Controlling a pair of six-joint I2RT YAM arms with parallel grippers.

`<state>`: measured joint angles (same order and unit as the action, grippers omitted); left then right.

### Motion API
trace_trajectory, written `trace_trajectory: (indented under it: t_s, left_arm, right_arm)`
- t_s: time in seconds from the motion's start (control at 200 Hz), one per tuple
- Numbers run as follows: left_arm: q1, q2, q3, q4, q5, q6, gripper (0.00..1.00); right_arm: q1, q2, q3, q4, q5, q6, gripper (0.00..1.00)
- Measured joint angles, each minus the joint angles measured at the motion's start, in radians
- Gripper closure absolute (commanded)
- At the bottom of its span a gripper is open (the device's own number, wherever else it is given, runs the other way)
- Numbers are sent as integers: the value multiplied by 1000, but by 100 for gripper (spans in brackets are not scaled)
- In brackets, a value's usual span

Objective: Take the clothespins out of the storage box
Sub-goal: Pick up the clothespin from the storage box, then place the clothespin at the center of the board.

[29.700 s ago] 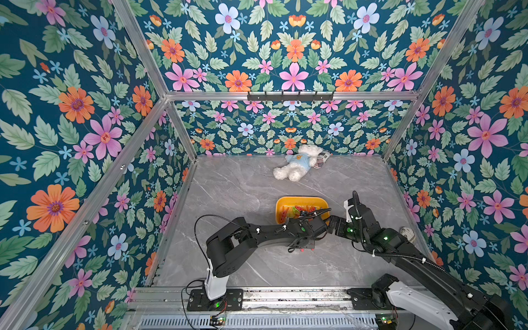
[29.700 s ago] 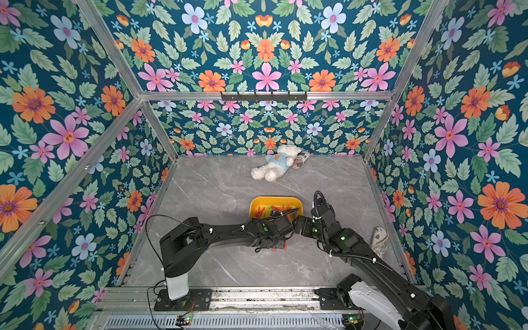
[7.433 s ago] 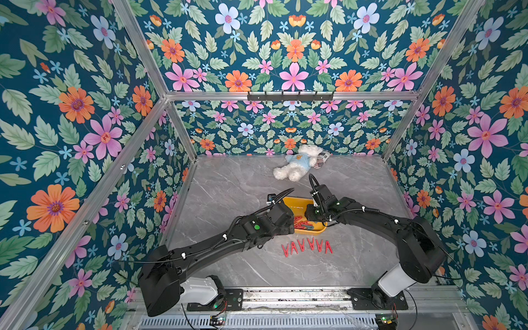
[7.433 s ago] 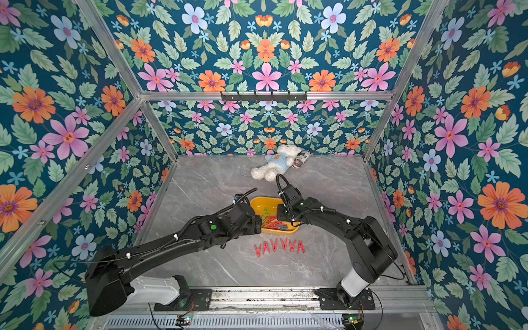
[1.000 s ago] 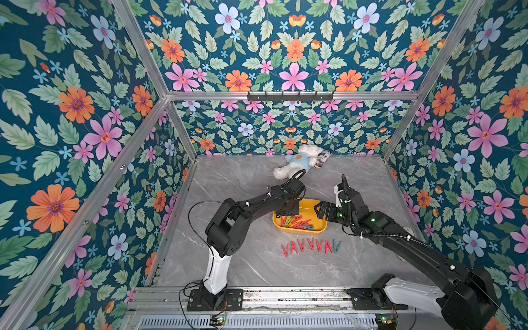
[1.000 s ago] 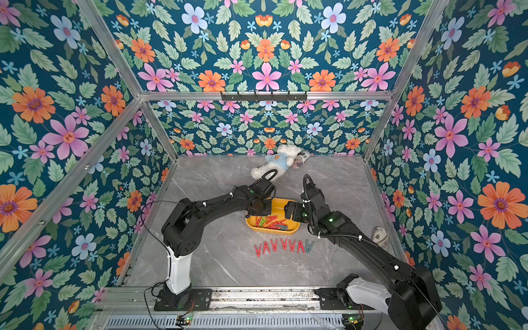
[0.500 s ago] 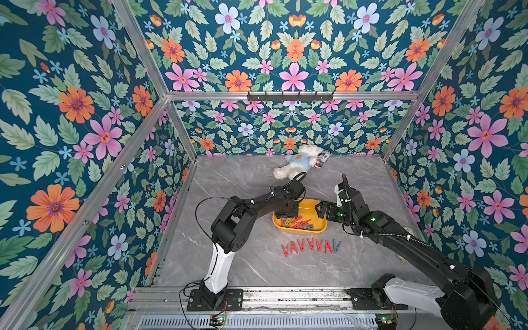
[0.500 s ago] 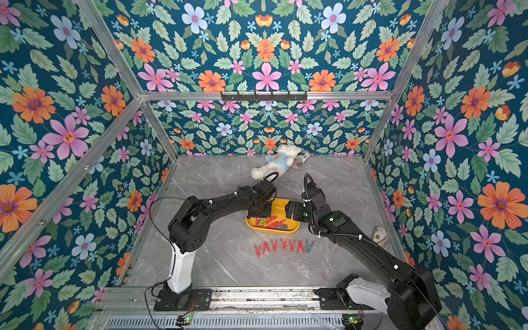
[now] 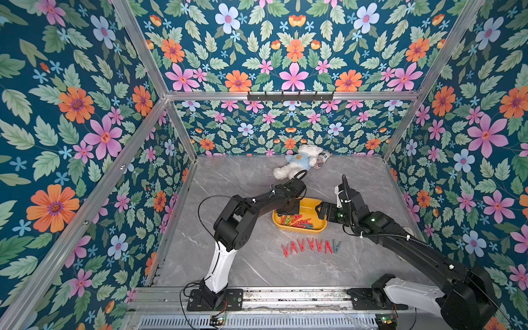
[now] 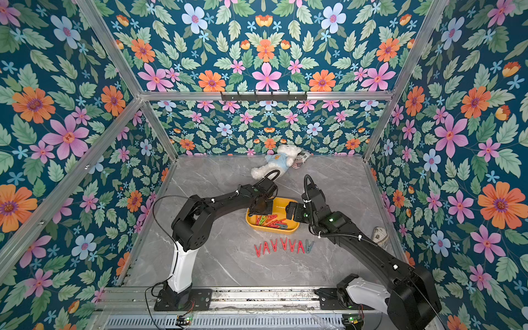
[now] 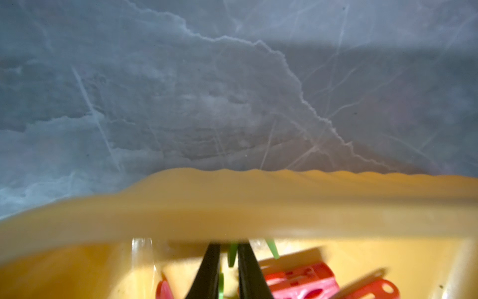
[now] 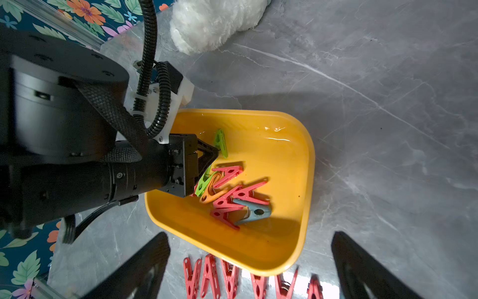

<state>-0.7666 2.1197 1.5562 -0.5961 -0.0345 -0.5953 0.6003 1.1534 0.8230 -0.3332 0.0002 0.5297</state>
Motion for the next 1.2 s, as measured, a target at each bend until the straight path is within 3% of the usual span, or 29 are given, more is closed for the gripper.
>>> trace_trajectory:
  t_s: [0.165,0.695,1.2]
  left_arm:
    - [0,-5,-3,-1,0,2,95]
    - [-4,-226,-102,-14,-8,-13,94]
    - [-59,-564,-399,-61,-57,-56,93]
  right_arm:
    - [0,0,-3,1,0,0,1]
    - [0,17,-8,56,-63,19,1]
    - [113,106,24,142,-103,52,1]
